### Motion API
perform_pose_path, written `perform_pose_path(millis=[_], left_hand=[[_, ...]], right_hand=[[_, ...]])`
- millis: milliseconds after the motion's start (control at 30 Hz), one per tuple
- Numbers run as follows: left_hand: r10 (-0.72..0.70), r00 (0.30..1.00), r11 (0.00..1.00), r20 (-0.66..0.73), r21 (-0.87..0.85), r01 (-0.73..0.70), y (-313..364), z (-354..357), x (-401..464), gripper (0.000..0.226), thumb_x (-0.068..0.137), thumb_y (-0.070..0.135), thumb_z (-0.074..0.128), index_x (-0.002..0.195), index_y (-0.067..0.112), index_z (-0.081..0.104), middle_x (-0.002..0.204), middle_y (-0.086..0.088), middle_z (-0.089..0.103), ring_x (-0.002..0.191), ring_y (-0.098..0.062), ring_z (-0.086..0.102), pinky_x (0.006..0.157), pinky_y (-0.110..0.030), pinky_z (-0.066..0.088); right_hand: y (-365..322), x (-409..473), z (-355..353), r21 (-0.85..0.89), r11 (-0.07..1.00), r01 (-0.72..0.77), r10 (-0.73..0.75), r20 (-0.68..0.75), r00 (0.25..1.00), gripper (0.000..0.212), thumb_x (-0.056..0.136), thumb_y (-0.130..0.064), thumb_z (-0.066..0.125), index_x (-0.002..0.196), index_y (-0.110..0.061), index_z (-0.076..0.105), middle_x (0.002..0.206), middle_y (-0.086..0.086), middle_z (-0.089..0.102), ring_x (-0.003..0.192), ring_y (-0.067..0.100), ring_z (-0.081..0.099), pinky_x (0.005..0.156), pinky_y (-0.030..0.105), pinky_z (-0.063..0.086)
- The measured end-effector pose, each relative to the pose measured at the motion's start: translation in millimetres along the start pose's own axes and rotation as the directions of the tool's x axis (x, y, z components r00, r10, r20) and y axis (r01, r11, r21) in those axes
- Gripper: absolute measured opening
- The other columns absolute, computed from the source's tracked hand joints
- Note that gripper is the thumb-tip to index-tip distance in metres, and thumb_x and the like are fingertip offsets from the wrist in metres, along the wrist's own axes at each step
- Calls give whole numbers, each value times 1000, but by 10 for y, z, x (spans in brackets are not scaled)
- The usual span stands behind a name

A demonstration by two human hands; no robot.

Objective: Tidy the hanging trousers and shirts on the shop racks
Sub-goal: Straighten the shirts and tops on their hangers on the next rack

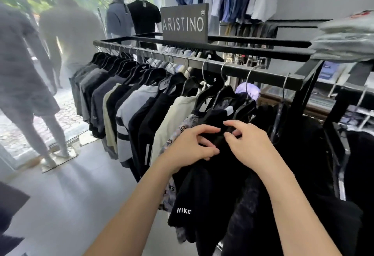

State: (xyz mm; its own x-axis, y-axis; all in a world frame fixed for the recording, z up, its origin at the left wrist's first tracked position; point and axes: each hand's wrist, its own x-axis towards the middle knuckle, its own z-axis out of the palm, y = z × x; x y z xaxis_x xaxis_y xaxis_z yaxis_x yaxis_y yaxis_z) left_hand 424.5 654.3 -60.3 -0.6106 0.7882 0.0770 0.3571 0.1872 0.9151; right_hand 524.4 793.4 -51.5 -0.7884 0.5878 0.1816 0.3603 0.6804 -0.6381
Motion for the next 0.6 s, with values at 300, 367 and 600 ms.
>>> perform_pose_path(millis=[300,367,600], left_hand=[[78,861,996,-503,81,-43,-308,-507,71,11,82,25,73,91,31,71,92,12,71,83,-2,65,76,-21,52],[164,862,967,-480,251,-44,-505,-691,128,18,80,33,74,96,39,67,104,19,63,101,3,57,89,-20,46],[178,943,935,-282,348,-73,-1091,-1440,323,41,76,46,75,115,44,62,136,16,48,127,-3,43,108,-37,37]], right_hand=[[-99,-4,310,-195,960,200,-244,-234,941,26,93,-38,57,118,-37,67,120,-5,51,117,20,41,100,35,29],[-127,-39,395,-219,951,219,-266,-219,939,25,93,-37,58,116,-37,68,129,-6,51,127,19,38,104,37,25],[-240,2,479,-320,946,-54,-58,-331,942,26,93,-37,56,116,-35,68,123,-13,57,128,10,39,105,36,26]])
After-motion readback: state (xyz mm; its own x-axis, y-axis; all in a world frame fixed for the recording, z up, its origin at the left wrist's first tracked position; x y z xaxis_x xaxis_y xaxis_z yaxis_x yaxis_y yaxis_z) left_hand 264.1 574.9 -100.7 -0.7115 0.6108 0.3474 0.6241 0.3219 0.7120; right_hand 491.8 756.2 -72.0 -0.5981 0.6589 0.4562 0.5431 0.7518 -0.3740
